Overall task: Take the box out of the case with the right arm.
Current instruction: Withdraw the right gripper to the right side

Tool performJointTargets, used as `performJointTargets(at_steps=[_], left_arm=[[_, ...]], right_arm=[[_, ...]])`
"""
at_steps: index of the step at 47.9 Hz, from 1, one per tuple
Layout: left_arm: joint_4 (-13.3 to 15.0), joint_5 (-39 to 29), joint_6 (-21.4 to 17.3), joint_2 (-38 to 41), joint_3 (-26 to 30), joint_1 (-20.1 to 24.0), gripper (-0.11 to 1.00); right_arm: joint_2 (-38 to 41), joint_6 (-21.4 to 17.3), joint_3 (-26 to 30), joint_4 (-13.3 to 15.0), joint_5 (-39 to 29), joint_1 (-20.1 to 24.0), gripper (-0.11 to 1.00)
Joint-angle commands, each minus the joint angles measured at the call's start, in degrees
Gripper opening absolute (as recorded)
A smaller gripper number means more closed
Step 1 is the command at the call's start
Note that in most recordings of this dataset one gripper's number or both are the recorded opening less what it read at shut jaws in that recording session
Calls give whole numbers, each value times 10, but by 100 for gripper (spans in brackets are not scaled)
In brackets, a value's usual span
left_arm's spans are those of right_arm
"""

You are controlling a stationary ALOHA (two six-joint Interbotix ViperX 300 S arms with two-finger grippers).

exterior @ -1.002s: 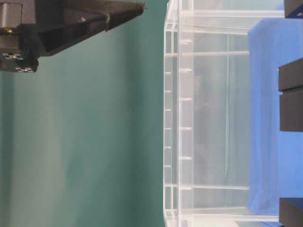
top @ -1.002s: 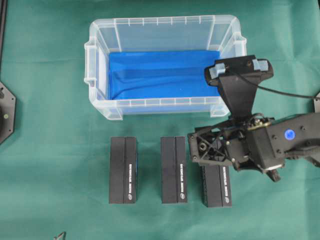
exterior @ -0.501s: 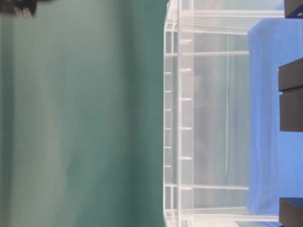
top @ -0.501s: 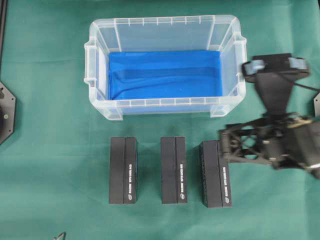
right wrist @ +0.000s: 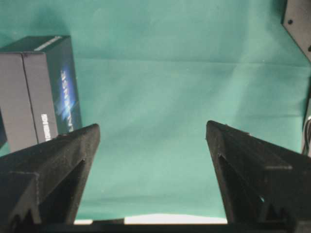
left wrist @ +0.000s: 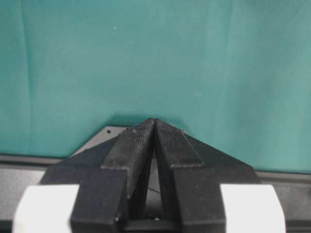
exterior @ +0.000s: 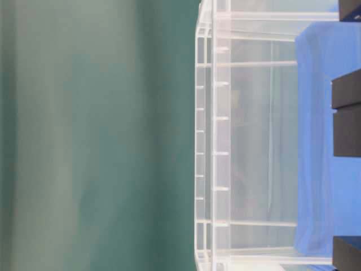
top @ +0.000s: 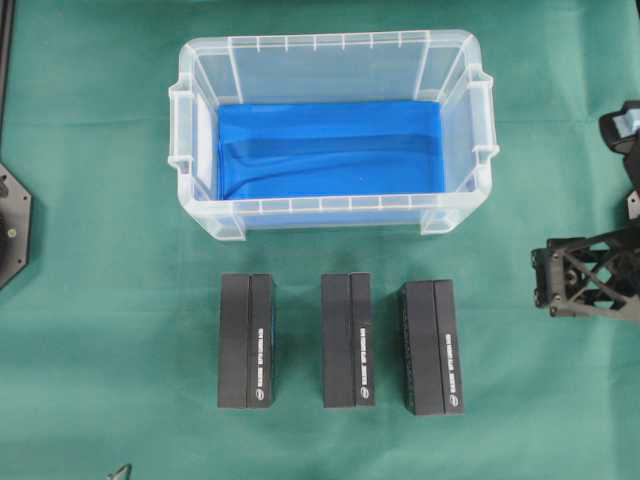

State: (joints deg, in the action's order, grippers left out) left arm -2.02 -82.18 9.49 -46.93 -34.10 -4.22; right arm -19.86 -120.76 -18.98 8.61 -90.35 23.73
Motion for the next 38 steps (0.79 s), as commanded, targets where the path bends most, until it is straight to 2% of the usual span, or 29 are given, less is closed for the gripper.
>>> performJointTargets(at_steps=[1, 9, 16, 31, 38], left_arm=[[0, 3, -1, 4, 15, 1, 2], [-1, 4, -2, 4, 15, 1, 2], [-1, 3, -1, 4, 15, 1, 2], [-1, 4, -1, 3, 15, 2, 2], [-1, 3, -1, 3, 15, 1, 2]], right_arm=[[-8, 2, 5, 8, -2, -3, 87], [-9, 25, 4, 16, -2, -28, 87], [-13, 93, -4, 16, 1, -83, 87], [-35, 253, -25, 16, 26, -229, 87], [-43, 298, -33, 16, 28, -276, 87]])
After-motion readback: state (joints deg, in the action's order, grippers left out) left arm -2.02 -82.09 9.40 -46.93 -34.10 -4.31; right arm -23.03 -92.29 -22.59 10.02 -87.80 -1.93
